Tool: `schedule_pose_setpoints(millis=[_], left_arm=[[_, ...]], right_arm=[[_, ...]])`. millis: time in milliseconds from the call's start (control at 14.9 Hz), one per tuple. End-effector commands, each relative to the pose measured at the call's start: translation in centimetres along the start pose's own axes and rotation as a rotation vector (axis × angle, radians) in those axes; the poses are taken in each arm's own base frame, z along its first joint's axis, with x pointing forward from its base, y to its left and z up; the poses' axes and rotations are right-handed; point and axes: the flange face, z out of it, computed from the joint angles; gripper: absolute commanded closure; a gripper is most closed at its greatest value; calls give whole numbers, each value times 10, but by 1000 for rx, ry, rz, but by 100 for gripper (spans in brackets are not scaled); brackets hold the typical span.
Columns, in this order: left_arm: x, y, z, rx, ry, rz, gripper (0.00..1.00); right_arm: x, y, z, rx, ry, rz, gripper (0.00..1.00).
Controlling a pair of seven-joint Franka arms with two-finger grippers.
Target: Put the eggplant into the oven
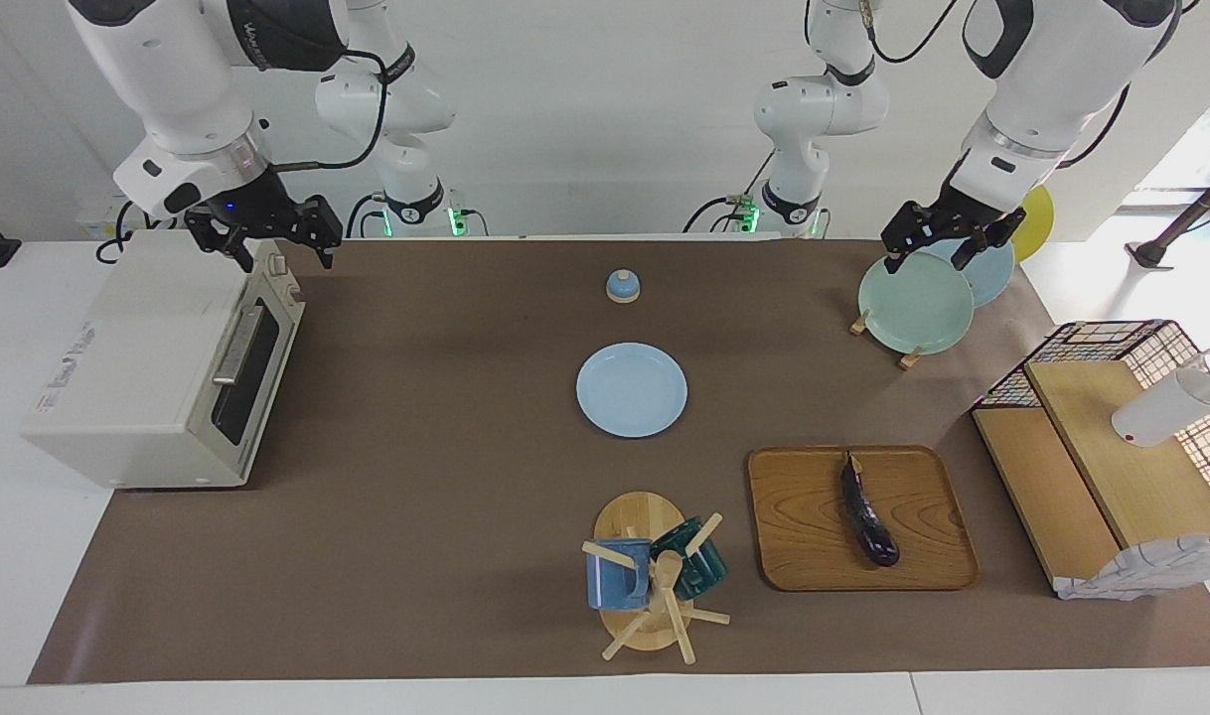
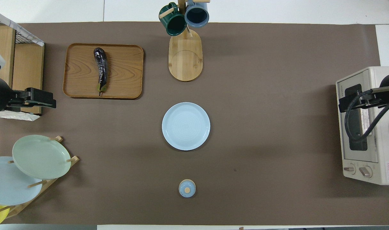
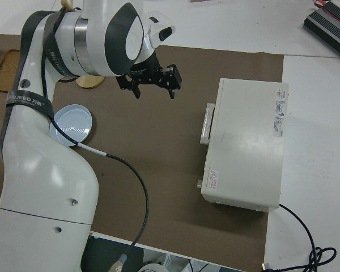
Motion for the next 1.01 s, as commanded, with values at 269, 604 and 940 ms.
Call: schedule_pose_setpoints(millis=[269, 604, 940], left_arm=[[87, 0, 99, -22, -20, -8, 0], [142, -2, 220, -42, 6, -1, 0], [168, 16, 278, -17, 31, 105, 0]], right_arm=[[-23, 56, 63, 19, 85, -225, 100], [-20, 60, 95, -34, 54, -21, 100], [-11, 72, 126, -191, -4, 8, 100]])
